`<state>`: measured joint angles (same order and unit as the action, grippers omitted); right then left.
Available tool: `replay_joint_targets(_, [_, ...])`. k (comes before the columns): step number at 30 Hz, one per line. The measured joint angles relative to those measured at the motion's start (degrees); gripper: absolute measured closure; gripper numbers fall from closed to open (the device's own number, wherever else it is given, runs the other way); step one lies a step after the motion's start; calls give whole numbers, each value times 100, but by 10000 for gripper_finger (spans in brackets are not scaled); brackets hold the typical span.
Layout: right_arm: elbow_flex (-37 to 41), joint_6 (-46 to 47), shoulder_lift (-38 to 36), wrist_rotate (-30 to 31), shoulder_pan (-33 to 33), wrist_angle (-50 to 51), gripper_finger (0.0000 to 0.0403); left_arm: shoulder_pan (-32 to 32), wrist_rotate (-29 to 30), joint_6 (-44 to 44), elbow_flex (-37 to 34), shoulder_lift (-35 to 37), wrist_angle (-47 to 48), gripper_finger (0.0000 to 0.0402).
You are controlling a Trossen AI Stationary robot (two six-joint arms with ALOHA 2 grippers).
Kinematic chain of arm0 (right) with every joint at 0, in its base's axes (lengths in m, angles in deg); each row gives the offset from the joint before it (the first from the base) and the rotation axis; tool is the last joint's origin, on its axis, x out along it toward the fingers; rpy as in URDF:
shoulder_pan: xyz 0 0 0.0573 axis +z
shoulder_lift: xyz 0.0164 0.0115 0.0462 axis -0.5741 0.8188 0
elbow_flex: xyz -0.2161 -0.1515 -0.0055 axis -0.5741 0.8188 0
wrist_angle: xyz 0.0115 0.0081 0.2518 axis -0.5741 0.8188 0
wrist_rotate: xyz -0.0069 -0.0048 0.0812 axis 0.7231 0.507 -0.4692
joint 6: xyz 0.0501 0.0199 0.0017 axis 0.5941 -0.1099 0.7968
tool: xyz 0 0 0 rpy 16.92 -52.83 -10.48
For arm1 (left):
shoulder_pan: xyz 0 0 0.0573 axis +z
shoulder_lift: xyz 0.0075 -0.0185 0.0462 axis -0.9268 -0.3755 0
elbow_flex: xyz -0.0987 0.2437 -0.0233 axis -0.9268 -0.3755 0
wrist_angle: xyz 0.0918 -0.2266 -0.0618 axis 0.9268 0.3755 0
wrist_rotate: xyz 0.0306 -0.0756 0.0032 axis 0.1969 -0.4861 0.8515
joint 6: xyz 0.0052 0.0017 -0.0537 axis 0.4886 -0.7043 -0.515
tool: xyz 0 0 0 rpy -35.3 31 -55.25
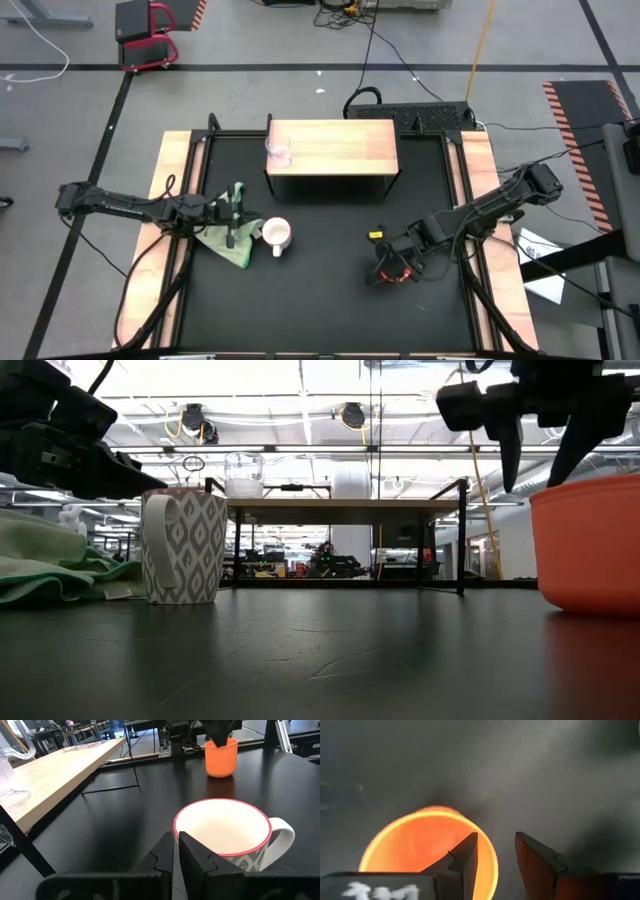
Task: Stack small to large cups/mugs on shelf
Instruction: Put the orange mug on the shelf
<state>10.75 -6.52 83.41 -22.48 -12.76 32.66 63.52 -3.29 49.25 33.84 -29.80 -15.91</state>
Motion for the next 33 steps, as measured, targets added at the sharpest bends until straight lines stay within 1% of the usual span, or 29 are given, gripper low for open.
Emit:
replay_joint_targets(6, [18, -76, 0, -3, 40, -49, 280, 1, 2, -37, 0, 0, 7, 371])
replay_joint_targets(10, [214, -98, 17, -9, 36, -84, 280, 0, 3, -26, 0, 0, 7, 371])
replay_joint_targets(15, [466, -100, 17, -9, 34, -461, 282, 0, 4, -15, 0, 0, 9, 371])
replay_joint_targets(17, [501, -100, 17, -9, 34, -537, 293, 0, 4, -15, 0, 0, 9, 371])
replay_joint_targets(19, [508, -99, 17, -9, 34, -567, 312, 0, 4, -15, 0, 0, 9, 371])
replay_joint_targets(24, [512, -48, 12, -34, 4, -602, 384, 2, 4, -15, 0, 0, 9, 371])
replay_joint_targets(26, [502, 41, -3, -69, -15, -615, 392, 1, 4, -23, 0, 0, 7, 371])
replay_joint_targets(33, [503, 643, -32, -52, -307, -646, 397, 1, 4, -25, 0, 0, 9, 371])
